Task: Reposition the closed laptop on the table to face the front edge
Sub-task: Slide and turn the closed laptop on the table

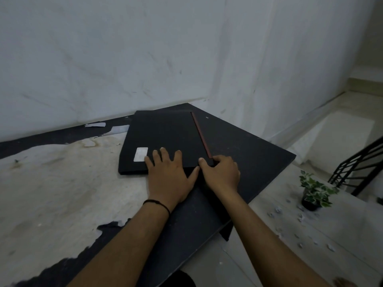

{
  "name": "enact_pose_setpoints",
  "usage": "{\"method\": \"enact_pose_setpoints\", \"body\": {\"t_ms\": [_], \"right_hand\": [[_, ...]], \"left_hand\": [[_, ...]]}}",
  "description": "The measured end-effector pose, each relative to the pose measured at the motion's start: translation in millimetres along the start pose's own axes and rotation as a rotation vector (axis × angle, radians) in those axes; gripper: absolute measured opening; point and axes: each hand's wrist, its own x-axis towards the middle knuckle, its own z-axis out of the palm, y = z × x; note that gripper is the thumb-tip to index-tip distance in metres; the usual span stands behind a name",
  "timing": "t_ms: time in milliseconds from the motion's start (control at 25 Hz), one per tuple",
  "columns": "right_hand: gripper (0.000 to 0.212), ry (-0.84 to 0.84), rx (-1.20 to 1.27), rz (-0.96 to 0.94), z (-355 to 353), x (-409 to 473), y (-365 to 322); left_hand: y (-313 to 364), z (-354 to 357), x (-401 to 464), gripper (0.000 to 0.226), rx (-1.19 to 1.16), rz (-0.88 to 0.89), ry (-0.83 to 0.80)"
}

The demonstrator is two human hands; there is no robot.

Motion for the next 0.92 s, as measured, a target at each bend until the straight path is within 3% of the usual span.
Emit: {"method": "enact_pose_setpoints", "body": {"t_ms": [80, 160, 280, 400, 520, 920], "right_hand": [[0.033, -0.079, 0.070, 0.025, -9.2, 11.3, 5.7], [0.039, -0.149, 0.118, 0.070, -18.8, 33.9, 7.5], [0.029, -0.227, 0.161, 0.072, -18.2, 69.0, 4.1], [0.038, -0.272, 0.056, 0.004, -0.9, 83.4, -3.3], [0.040, -0.224, -0.094, -0.081, 5.3, 80.9, -5.3], [0.034, -0.094, -0.020, -0.095, 28.7, 10.1, -21.3]], "left_hand": [[3.4, 1.1, 2.9, 0.090, 0.009, 0.053, -0.018], [14.1, 1.0, 11.9, 0.098, 0.012, 0.094, -0.045], [39.9, 2.7, 23.8, 0.111, 0.013, 0.046, -0.095], [55.8, 7.0, 25.6, 0.105, 0.014, -0.001, -0.077], [56.3, 7.8, 26.5, 0.098, -0.002, -0.008, -0.083], [-15.0, -10.7, -24.2, 0.086, 0.044, 0.149, -0.083]]}}
